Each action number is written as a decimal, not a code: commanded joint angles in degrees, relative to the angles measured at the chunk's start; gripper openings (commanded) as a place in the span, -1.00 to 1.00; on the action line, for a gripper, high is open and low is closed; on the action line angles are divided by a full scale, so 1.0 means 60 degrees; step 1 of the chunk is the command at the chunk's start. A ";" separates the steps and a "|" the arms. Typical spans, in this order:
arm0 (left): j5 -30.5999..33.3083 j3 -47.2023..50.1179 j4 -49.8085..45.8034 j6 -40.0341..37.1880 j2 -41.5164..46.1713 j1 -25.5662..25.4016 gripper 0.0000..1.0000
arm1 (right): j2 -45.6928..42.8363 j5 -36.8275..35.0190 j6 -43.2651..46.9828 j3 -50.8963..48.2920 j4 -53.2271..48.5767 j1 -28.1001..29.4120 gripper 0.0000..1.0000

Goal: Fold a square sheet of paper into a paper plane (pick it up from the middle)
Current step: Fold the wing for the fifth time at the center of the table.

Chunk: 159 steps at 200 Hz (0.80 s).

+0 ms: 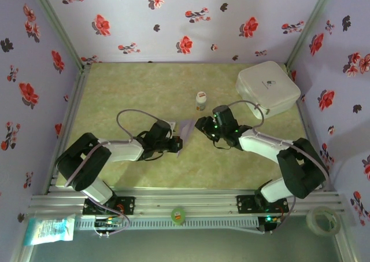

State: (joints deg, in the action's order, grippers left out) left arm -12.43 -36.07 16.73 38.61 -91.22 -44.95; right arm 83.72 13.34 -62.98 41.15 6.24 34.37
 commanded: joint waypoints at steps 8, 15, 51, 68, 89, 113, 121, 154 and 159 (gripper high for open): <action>-0.0833 0.0135 0.0764 0.0304 -0.0269 0.0203 -1.00 | 0.0255 0.0403 0.0085 -0.0113 0.0540 -0.0059 -0.17; -0.0924 0.0132 0.0846 0.0340 -0.0331 0.0213 -1.00 | 0.0290 0.0444 0.0082 -0.0094 0.0582 -0.0060 -0.18; -0.1290 0.0127 0.1160 0.0476 -0.0607 0.0341 -1.00 | 0.0456 0.0623 0.0108 -0.0115 0.0736 -0.0059 -0.19; -0.1545 0.0096 0.1297 0.0562 -0.0823 0.0384 -1.00 | 0.0543 0.0699 0.0130 -0.0108 0.0762 -0.0059 -0.21; -0.1871 0.0080 0.1568 0.0696 -0.1113 0.0422 -1.00 | 0.0683 0.0821 0.0155 -0.0109 0.0795 -0.0063 -0.22; -0.2164 0.0111 0.1947 0.0867 -0.1354 0.0454 -1.00 | 0.0798 0.0964 0.0155 -0.0133 0.0866 -0.0059 -0.23; -0.2250 0.0102 0.2027 0.0891 -0.1406 0.0474 -1.00 | 0.0808 0.0961 0.0155 -0.0155 0.0872 -0.0047 -0.23; -0.2573 0.0091 0.2345 0.1084 -0.1674 0.0546 -1.00 | 0.0827 0.0991 0.0237 -0.0245 0.0847 -0.0045 -0.24; -0.2648 0.0094 0.2440 0.1142 -0.1745 0.0561 -1.00 | 0.0849 0.1028 0.0250 -0.0262 0.0853 -0.0046 -0.25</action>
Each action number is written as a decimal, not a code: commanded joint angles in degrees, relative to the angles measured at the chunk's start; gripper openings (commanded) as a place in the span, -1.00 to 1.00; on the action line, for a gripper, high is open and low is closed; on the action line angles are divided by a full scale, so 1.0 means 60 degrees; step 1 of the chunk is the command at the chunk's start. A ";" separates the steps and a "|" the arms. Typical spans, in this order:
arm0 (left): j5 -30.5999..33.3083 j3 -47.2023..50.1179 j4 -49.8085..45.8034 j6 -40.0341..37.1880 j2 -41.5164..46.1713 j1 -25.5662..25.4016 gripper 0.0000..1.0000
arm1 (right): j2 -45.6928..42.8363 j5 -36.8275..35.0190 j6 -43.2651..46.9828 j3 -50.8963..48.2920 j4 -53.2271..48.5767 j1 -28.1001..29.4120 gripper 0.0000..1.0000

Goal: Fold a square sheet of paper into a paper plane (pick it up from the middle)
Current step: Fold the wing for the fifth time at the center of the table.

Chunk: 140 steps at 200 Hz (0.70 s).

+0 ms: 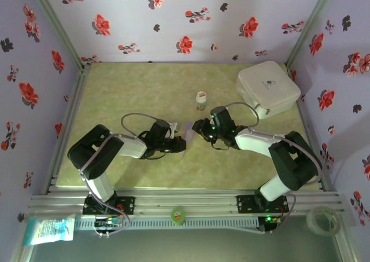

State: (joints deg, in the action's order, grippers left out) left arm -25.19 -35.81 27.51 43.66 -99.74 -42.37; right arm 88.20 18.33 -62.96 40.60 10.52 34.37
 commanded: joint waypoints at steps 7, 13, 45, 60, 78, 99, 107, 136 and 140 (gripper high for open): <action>-0.0608 0.0080 0.0786 0.0387 -0.0401 0.0158 -1.00 | 0.0121 0.0234 0.0268 -0.0173 0.0139 -0.0045 -0.25; -0.0685 0.0101 0.0926 0.0473 -0.0474 0.0183 -1.00 | 0.0146 0.0259 0.0280 -0.0182 0.0136 -0.0045 -0.26; -0.1067 0.0081 0.1344 0.0827 -0.0826 0.0276 -1.00 | 0.0127 0.0251 0.0369 -0.0255 0.0067 -0.0053 -0.27; -0.1215 0.0031 0.1406 0.0917 -0.0961 0.0287 -1.00 | 0.0124 0.0214 0.0449 -0.0257 -0.0002 -0.0056 -0.28; -0.1442 -0.0051 0.1436 0.1018 -0.1110 0.0309 -1.00 | 0.0145 0.0199 0.0531 -0.0261 -0.0066 -0.0052 -0.30; -0.1542 -0.0088 0.1504 0.1198 -0.1219 0.0351 -1.00 | 0.0168 0.0244 0.0616 -0.0266 -0.0069 -0.0059 -0.32; -0.1637 -0.0110 0.1551 0.1270 -0.1274 0.0365 -1.00 | 0.0175 0.0266 0.0654 -0.0283 -0.0068 -0.0052 -0.34; -0.1862 -0.0238 0.1488 0.1480 -0.1366 0.0411 -1.00 | 0.0182 0.0300 0.0859 -0.0292 -0.0033 -0.0057 -0.48; -0.1887 -0.0240 0.1462 0.1514 -0.1389 0.0411 -1.00 | 0.0179 0.0300 0.0876 -0.0291 -0.0040 -0.0059 -0.50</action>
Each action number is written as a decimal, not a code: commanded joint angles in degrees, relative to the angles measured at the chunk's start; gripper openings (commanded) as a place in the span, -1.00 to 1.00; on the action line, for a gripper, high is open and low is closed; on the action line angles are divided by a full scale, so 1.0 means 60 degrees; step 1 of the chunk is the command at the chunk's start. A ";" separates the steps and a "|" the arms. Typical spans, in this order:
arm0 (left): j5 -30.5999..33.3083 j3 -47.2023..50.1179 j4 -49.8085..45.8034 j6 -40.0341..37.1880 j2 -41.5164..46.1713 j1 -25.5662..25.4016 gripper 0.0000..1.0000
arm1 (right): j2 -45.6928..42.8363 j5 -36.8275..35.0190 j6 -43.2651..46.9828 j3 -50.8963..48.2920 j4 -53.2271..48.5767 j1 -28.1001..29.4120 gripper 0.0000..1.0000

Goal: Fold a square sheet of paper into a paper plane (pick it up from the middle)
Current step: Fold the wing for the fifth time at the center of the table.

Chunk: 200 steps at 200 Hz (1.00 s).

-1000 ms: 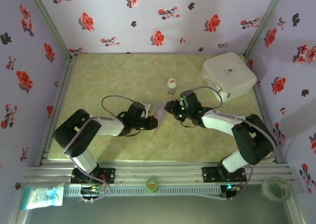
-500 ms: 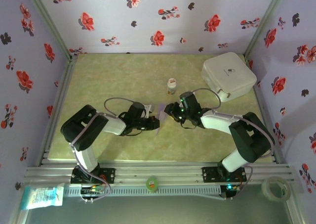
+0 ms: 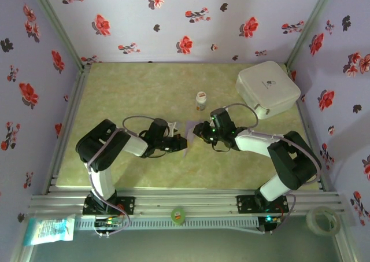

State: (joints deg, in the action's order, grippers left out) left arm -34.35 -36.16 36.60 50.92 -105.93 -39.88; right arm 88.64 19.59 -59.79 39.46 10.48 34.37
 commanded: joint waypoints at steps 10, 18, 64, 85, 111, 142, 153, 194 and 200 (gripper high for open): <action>-0.0451 -0.0275 -0.0235 0.0362 -0.0409 0.0009 -1.00 | 0.0130 0.0093 0.0409 -0.0092 -0.0011 -0.0048 -0.58; -0.0560 -0.0361 -0.0312 0.0376 -0.0480 0.0003 -1.00 | 0.0164 0.0131 0.0441 -0.0087 0.0009 -0.0058 -0.63; -0.0834 -0.0501 -0.0233 0.0710 -0.0760 0.0018 -1.00 | 0.0429 0.0253 0.0486 -0.0065 0.0185 -0.0045 -0.77; -0.0917 -0.0574 -0.0242 0.0907 -0.0869 0.0050 -1.00 | 0.0390 0.0025 0.0473 -0.0144 0.0172 -0.0045 -0.78; -0.0969 -0.0620 -0.0273 0.1064 -0.0950 0.0043 -1.00 | 0.0426 0.0035 0.0432 -0.0165 0.0312 -0.0056 -0.81; -0.1098 -0.0722 -0.0329 0.1264 -0.1131 0.0081 -1.00 | 0.0689 0.0275 0.0048 -0.0259 0.1066 -0.0085 -0.87; -0.1205 -0.0739 -0.0265 0.1336 -0.1185 0.0087 -1.00 | 0.0828 0.0319 -0.0063 -0.0243 0.1295 -0.0089 -0.87; -0.1347 -0.0770 -0.0255 0.1601 -0.1200 0.0208 -1.00 | 0.1115 0.0220 -0.0144 -0.0146 0.1520 -0.0102 -0.87; -0.1364 -0.0770 -0.0263 0.1631 -0.1212 0.0218 -1.00 | 0.1152 0.0221 -0.0121 -0.0132 0.1531 -0.0111 -0.87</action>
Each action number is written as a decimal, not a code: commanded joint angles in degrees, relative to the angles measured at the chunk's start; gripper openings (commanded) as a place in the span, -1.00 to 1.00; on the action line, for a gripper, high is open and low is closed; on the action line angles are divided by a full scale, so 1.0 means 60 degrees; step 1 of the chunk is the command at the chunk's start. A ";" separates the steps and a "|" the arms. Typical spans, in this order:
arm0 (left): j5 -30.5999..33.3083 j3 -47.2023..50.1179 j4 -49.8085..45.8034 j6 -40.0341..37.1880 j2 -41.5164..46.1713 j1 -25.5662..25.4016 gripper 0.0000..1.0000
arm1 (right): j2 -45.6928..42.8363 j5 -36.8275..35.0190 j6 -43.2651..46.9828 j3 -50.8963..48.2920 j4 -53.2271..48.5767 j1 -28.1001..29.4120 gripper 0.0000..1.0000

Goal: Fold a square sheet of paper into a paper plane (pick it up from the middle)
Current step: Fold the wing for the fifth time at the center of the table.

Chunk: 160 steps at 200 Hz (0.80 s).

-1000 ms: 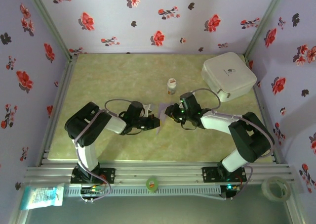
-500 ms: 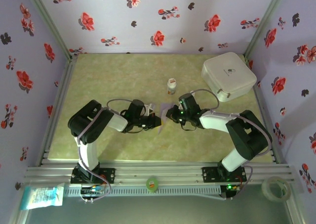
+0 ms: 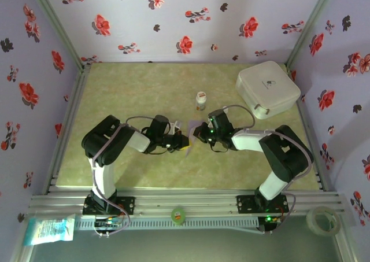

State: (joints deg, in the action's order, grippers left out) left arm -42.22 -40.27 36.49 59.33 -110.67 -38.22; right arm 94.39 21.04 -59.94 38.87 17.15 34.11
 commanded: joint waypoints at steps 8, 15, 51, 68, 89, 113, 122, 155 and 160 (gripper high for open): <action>-0.0093 -0.0085 -0.0234 0.0270 -0.0458 -0.0021 -1.00 | 0.0233 -0.0006 -0.0074 -0.0019 0.0409 -0.0085 -0.87; -0.0137 -0.0096 -0.0211 0.0290 -0.0487 -0.0005 -1.00 | 0.0264 -0.0019 -0.0066 -0.0038 0.0413 -0.0103 -0.87; -0.0332 -0.0175 -0.0216 0.0464 -0.0688 0.0056 -1.00 | 0.0351 -0.0026 -0.0009 -0.0042 0.0409 -0.0177 -0.87; -0.0345 -0.0147 -0.0100 0.0560 -0.0767 0.0085 -1.00 | 0.0353 -0.0017 0.0040 -0.0045 0.0409 -0.0191 -0.87; -0.0374 -0.0104 0.0065 0.0712 -0.0835 0.0114 -1.00 | 0.0311 0.0034 0.0117 -0.0125 0.0349 -0.0191 -0.87; -0.0376 -0.0085 0.0095 0.0817 -0.0865 0.0157 -1.00 | 0.0308 0.0071 0.0057 -0.0484 0.0713 -0.0206 -0.88; -0.0376 -0.0096 0.0107 0.0835 -0.0875 0.0172 -1.00 | 0.0316 0.0191 0.0059 -0.0503 0.0807 -0.0219 -0.89; -0.0369 -0.0092 0.0100 0.0850 -0.0892 0.0188 -1.00 | 0.0279 0.0412 0.0099 -0.0438 0.1071 -0.0220 -0.90; -0.0376 -0.0086 0.0104 0.0860 -0.0891 0.0196 -1.00 | 0.0313 0.0457 0.0116 -0.0411 0.1050 -0.0220 -0.90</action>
State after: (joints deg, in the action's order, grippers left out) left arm -46.22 -40.84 39.11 63.77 -112.81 -36.75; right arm 95.81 22.06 -59.99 36.36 20.62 33.19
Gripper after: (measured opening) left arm 0.047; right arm 0.054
